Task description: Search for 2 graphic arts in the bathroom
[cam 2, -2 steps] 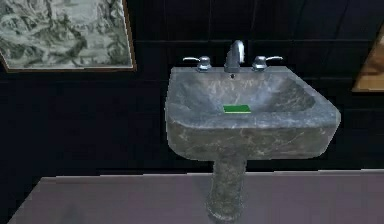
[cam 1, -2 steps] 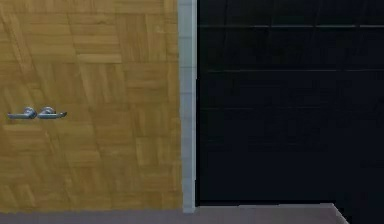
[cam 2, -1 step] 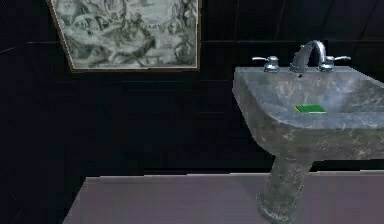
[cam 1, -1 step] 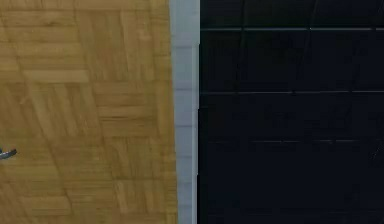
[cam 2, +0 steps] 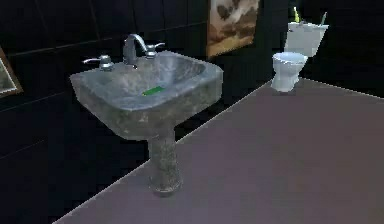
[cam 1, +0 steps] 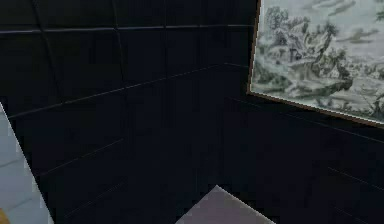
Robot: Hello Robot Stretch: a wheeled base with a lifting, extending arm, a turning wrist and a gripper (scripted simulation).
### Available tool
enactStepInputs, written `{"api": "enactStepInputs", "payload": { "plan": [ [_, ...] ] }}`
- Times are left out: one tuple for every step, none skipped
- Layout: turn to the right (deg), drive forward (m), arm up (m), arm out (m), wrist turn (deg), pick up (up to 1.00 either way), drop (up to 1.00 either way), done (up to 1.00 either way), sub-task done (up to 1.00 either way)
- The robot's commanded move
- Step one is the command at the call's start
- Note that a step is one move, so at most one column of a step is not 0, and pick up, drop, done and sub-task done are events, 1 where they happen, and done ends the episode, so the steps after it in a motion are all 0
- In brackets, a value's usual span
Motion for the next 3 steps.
{"api": "enactStepInputs", "payload": {
  "plan": [
    [27.0, 0.00, 0.00, 0.00, 0.0, 0.00, 0.00, 0.00, 0.00],
    [0.0, 0.35, 0.00, 0.00, 0.0, 0.00, 0.00, 0.00, 0.00],
    [0.0, 0.00, 0.00, 0.00, 0.0, 0.00, 0.00, 1.00, 0.00]
  ]
}}
